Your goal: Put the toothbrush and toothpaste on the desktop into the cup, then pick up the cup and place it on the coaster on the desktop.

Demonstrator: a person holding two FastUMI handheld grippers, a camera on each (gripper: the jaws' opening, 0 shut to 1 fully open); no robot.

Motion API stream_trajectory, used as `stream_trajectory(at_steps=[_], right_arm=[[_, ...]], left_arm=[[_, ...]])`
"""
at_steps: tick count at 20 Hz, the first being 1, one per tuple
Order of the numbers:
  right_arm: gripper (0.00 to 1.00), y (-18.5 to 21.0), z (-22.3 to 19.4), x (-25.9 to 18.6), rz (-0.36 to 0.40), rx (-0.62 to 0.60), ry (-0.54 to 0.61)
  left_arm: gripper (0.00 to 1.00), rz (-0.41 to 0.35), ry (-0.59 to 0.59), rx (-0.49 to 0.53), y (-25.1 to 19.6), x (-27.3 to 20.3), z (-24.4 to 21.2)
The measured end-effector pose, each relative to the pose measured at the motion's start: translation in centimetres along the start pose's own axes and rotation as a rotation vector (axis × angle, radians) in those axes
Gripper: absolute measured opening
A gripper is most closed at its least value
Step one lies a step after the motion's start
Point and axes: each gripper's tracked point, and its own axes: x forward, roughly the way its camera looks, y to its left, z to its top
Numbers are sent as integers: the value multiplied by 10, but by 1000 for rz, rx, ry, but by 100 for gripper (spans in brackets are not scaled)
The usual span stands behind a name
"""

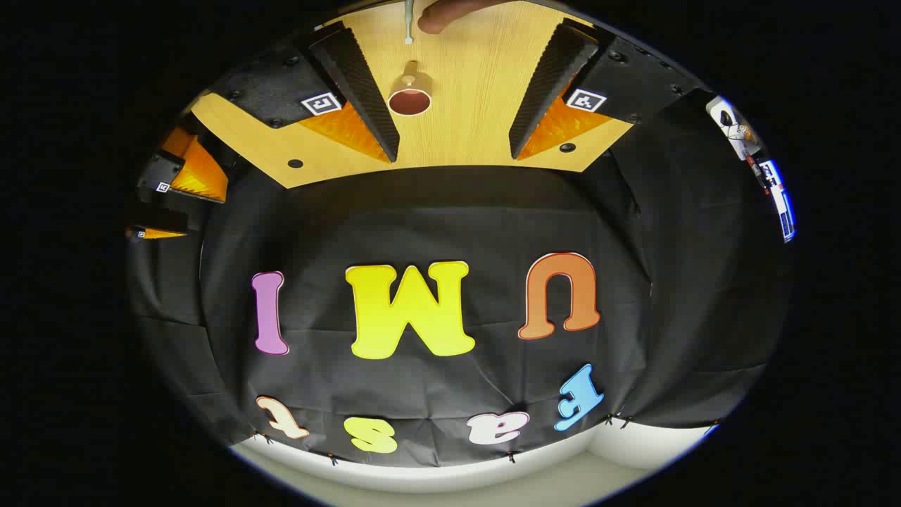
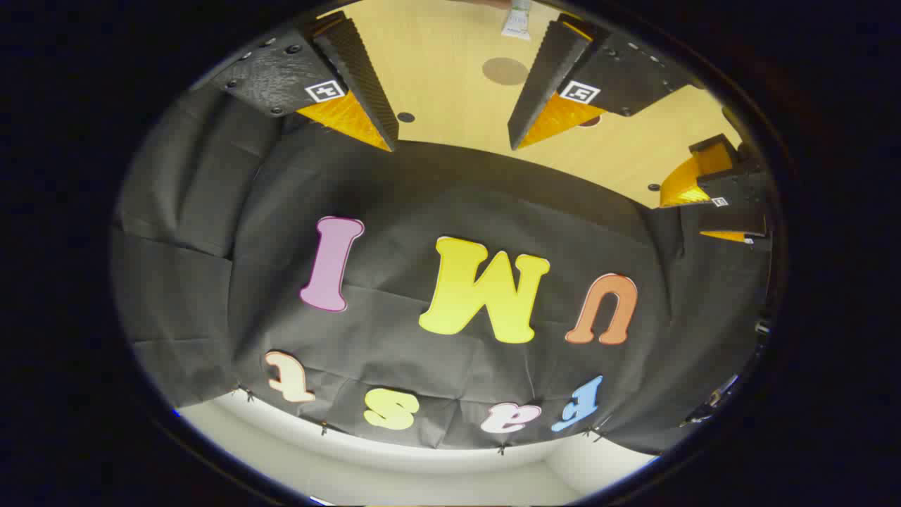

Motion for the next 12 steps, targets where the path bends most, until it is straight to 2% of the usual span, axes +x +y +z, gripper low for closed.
stream_trajectory(at_steps=[1, 2, 5, 12], right_arm=[[97, 2, 0, -1, 4, 2, 5], [94, 3, -2, -1, 9, 3, 12], [97, 8, -1, -1, 18, -11, 19], [95, 16, -5, -2, 31, -7, 34]], left_arm=[[99, -3, 2, 6, -1, 0, -2], [99, -3, 2, 9, -1, 0, -3], [99, -5, 8, -4, -1, -1, -9], [99, -7, 24, -12, 2, -5, -15]])
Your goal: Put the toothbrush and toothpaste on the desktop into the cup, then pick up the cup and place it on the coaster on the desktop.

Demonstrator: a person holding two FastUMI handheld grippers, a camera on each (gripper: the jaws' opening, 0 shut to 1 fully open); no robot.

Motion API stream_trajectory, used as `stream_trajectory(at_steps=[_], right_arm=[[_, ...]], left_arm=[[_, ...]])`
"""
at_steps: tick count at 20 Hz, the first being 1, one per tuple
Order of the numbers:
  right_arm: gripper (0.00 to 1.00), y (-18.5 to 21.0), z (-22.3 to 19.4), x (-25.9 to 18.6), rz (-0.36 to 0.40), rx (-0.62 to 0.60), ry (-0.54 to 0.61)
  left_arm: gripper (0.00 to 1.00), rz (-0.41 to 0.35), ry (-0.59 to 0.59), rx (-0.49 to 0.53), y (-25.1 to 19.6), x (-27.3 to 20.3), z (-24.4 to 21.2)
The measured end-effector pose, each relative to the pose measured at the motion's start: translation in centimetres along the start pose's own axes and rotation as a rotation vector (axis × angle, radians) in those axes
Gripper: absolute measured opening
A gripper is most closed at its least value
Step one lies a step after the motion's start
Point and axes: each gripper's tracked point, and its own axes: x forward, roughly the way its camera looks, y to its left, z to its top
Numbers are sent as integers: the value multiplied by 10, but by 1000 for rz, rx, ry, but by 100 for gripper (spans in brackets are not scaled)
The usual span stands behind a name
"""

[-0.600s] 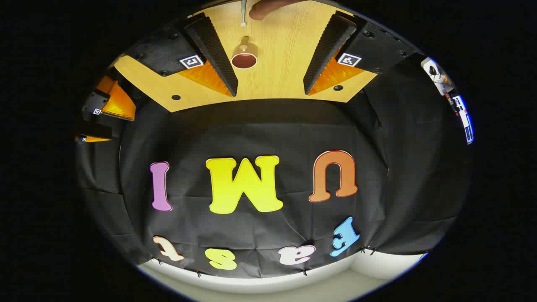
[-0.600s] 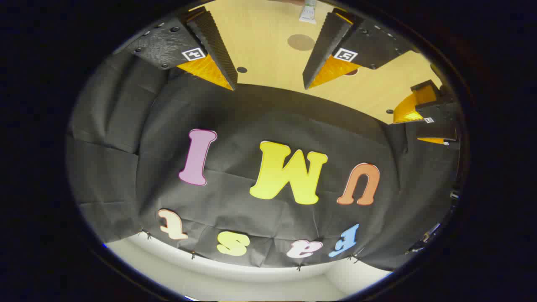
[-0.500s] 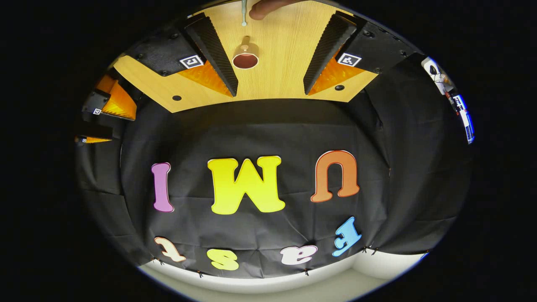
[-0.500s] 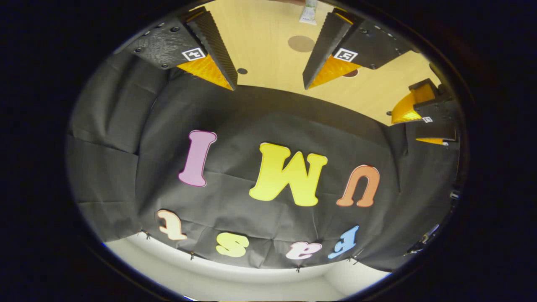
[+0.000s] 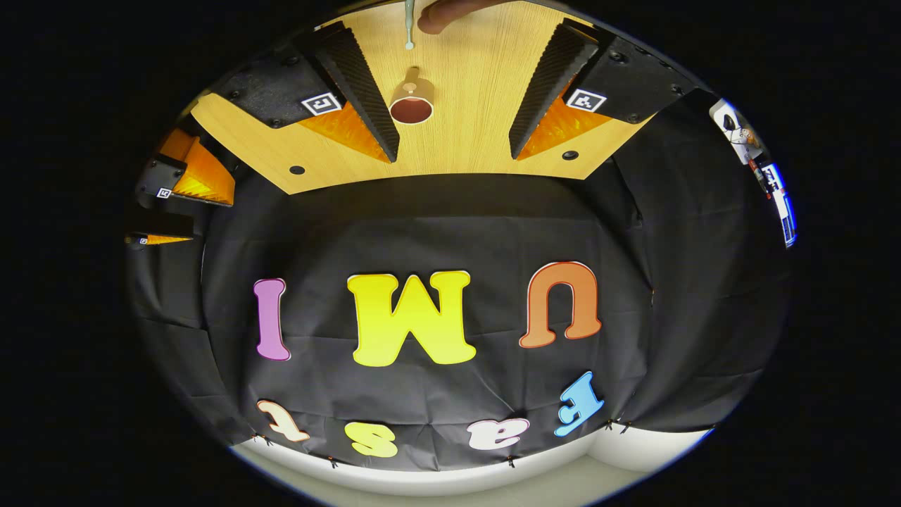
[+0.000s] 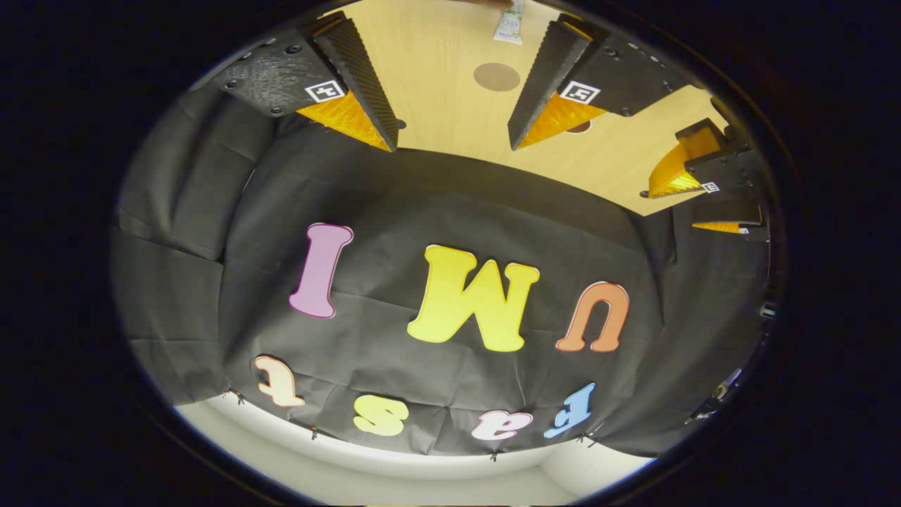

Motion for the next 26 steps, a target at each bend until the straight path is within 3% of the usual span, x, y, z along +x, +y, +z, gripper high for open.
stream_trajectory(at_steps=[5, 10, 17, 18, 21, 22, 25, 26], right_arm=[[97, -1, -10, -1, -4, 2, 22], [95, -6, -44, -4, -17, -5, 102], [98, -43, -87, -20, -59, -53, 207], [95, -47, -93, -21, -65, -61, 222], [95, -55, -113, -22, -69, -83, 276], [95, -55, -121, -22, -63, -86, 294], [98, -53, -135, -18, -44, -73, 348], [95, -51, -139, -16, -38, -55, 363]], left_arm=[[99, -13, 19, 29, -4, 2, -17], [100, -61, 114, 54, -20, 7, -77], [100, -133, 469, 42, -60, 6, -225], [100, -146, 521, 30, -67, 4, -244], [99, -152, 653, -4, -78, -1, -277], [98, -156, 692, -17, -81, -2, -284], [72, -140, 775, -42, -79, -9, -300], [73, -134, 786, -34, -82, -7, -304]])
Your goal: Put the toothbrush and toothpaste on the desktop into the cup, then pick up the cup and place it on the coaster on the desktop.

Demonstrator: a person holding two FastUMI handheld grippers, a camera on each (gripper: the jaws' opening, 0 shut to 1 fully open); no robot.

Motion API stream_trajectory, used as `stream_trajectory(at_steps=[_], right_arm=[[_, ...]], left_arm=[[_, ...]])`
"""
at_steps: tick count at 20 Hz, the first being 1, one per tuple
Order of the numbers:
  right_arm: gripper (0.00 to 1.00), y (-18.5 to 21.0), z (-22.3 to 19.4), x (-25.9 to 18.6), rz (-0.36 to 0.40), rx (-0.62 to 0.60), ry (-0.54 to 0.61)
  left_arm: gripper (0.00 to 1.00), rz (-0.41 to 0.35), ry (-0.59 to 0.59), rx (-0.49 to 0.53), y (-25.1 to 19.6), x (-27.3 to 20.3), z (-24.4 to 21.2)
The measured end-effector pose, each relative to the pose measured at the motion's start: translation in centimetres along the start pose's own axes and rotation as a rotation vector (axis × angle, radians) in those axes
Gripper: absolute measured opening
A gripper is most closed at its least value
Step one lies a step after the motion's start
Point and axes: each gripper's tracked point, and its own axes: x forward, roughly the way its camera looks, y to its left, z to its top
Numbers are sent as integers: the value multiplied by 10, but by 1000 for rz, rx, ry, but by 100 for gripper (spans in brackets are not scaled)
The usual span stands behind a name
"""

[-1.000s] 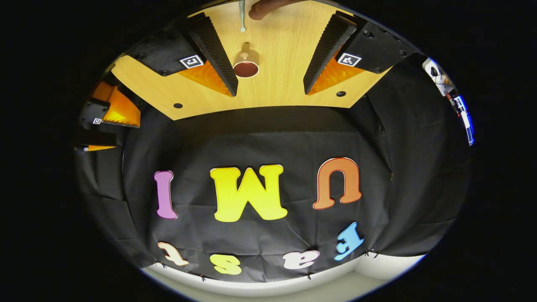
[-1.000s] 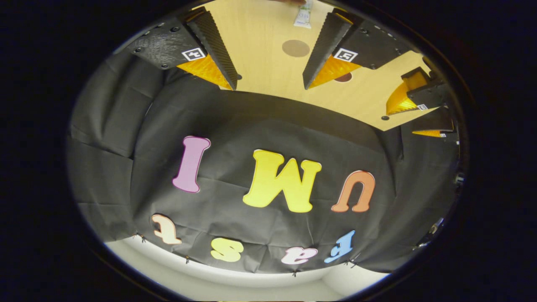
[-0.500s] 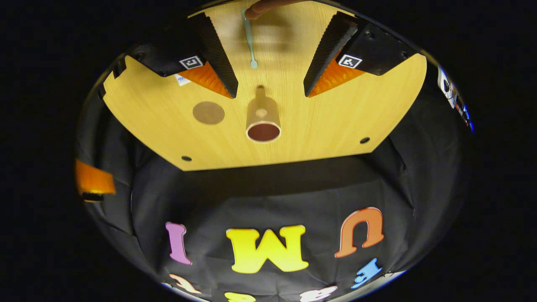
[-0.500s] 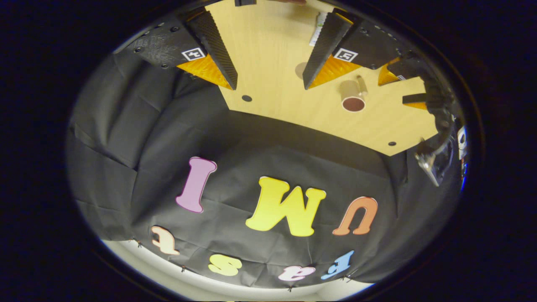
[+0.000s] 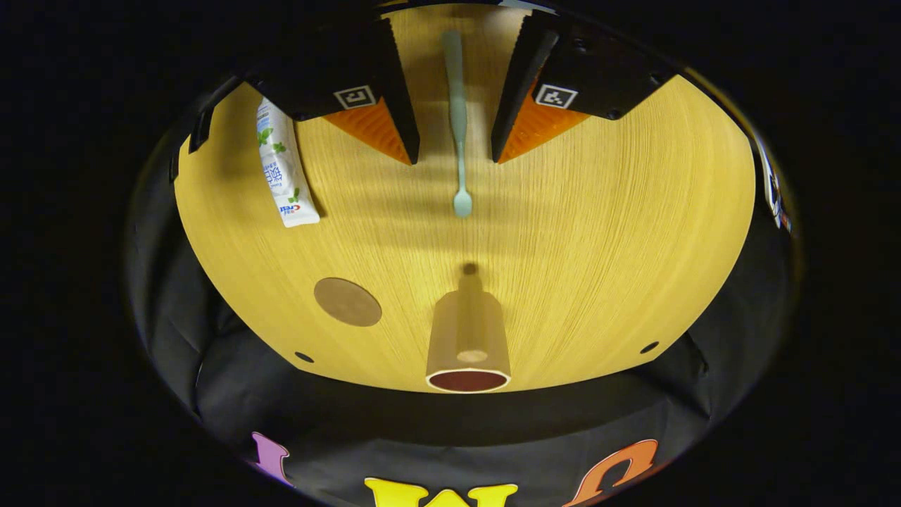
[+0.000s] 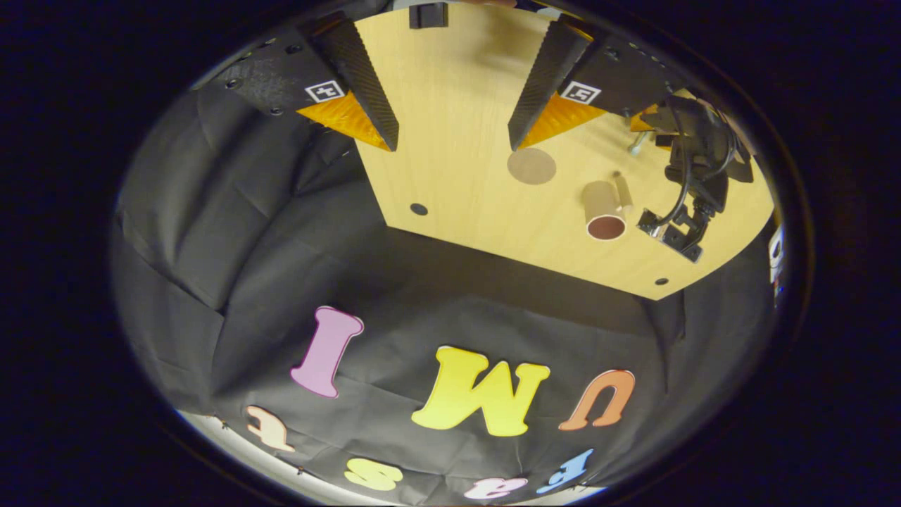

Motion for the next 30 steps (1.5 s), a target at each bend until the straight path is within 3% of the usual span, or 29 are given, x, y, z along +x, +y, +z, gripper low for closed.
stream_trajectory(at_steps=[1, 3, 4, 7, 9, 15, 17, 26, 30], right_arm=[[95, 3, -3, 5, 8, 17, 19], [98, 8, -14, 13, 19, 27, 68], [92, 12, -20, 14, 36, 37, 89], [95, 26, -37, 20, 90, 49, 158], [95, 42, -46, 27, 128, 56, 211], [95, 77, -80, 41, 200, 77, 365], [95, 88, -94, 47, 214, 87, 421], [95, 117, -170, 58, 151, 148, 675], [85, 132, -188, 57, 143, 172, 746]], left_arm=[[55, 3, 9, 3, 4, 4, -1], [37, 5, 13, 3, 5, 4, -3], [35, 10, 13, 17, 7, 4, -3], [20, 7, 26, 38, 8, 1, -5], [15, 1, 31, 50, 9, 0, -4], [8, 9, -33, 51, 23, -20, 6], [8, -5, -70, 8, 21, -37, 14], [8, 97, -335, -66, 65, -143, 85], [8, 92, -416, -101, 72, -190, 102]])
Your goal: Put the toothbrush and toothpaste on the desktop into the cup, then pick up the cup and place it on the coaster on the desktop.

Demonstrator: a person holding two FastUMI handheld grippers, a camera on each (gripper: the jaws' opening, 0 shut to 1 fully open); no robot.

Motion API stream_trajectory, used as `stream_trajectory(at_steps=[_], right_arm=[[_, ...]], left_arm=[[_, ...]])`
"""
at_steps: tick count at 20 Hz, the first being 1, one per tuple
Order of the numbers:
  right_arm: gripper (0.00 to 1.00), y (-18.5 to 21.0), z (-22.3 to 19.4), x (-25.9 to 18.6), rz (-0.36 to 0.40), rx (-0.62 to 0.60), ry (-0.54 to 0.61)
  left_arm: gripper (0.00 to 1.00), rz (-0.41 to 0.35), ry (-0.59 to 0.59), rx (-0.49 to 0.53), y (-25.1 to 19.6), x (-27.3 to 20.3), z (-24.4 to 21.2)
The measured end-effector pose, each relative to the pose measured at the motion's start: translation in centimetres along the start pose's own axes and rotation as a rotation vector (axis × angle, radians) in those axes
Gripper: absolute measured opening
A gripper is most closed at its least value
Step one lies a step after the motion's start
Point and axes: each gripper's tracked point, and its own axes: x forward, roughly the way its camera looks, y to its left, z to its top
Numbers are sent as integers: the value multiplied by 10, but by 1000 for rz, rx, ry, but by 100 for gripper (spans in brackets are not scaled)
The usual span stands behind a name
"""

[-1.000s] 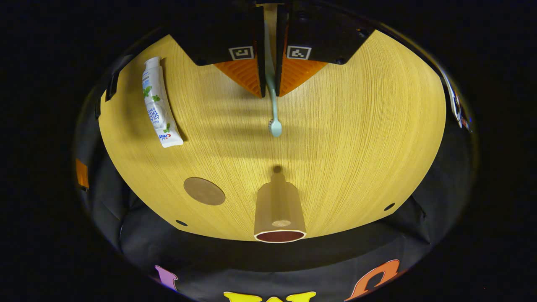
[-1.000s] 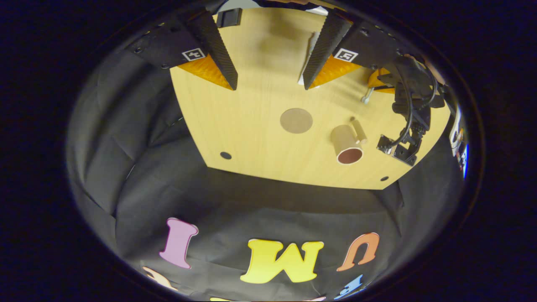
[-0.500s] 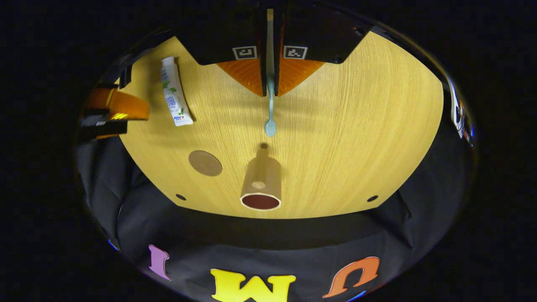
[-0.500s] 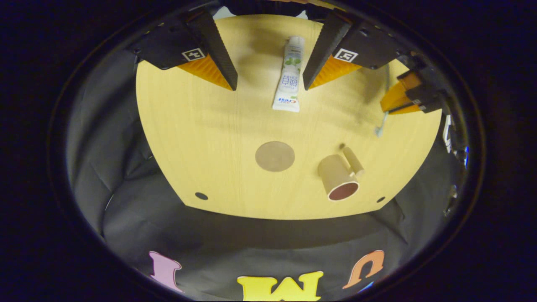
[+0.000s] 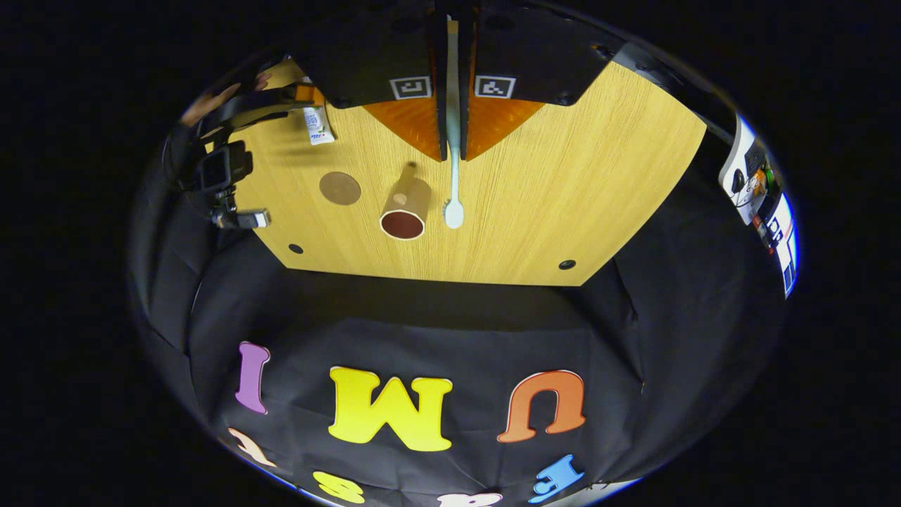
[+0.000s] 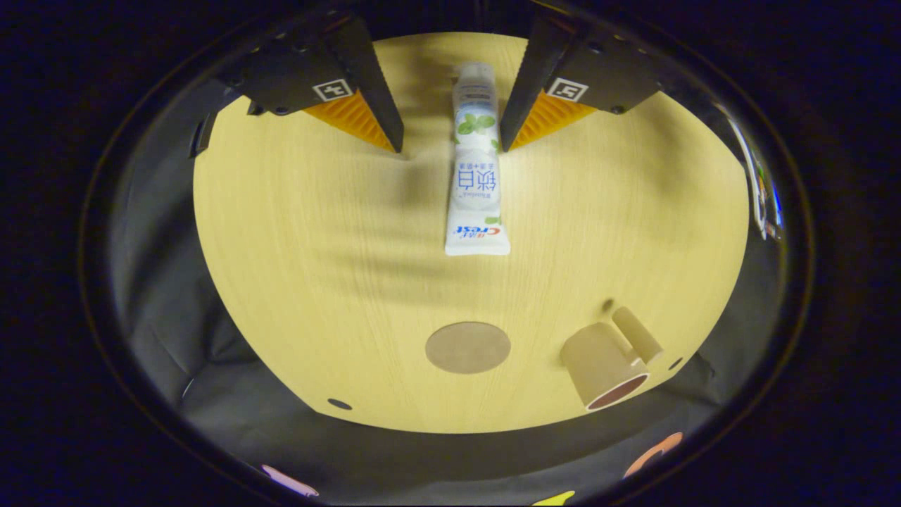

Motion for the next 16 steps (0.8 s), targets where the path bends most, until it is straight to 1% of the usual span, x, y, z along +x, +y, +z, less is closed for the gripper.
stream_trajectory(at_steps=[1, 2, 3, 4, 5, 6, 7, 8, 9, 10, 11, 12, 14, 16], right_arm=[[74, 2, 0, 0, 0, 7, 8], [72, 5, 0, 2, 0, 9, 8], [67, 6, 3, 2, 2, 5, 2], [67, 7, 2, 4, -4, -6, 1], [58, 10, -1, 6, -8, -7, 18], [51, 13, -4, 9, -23, -3, 39], [38, 16, 0, 10, -28, 8, 32], [38, 12, -1, 9, -33, 3, 37], [31, 11, -1, 8, -33, -4, 39], [31, 13, -1, 7, -24, -1, 35], [29, 14, 0, 5, -11, 3, 30], [31, 14, 3, 4, -1, 6, 17], [31, 15, 12, -4, 13, 2, -41], [31, 16, 31, -23, 47, 2, -130]], left_arm=[[8, 4, -34, -7, 3, -8, 10], [8, 6, -77, -10, 6, -15, 25], [8, 6, -111, -10, 9, -23, 37], [8, 7, -140, -11, 12, -28, 46], [8, 5, -160, -15, 14, -27, 56], [8, 9, -176, -23, 19, -29, 59], [8, 14, -190, -27, 23, -30, 64], [8, 32, -201, -26, 29, -28, 69], [8, 41, -210, -19, 32, -26, 71], [8, 39, -213, -14, 32, -23, 73], [8, 36, -215, -13, 31, -21, 75], [8, 28, -215, -13, 30, -18, 78], [8, 9, -219, -13, 28, -13, 81], [9, -17, -221, -16, 22, -3, 88]])
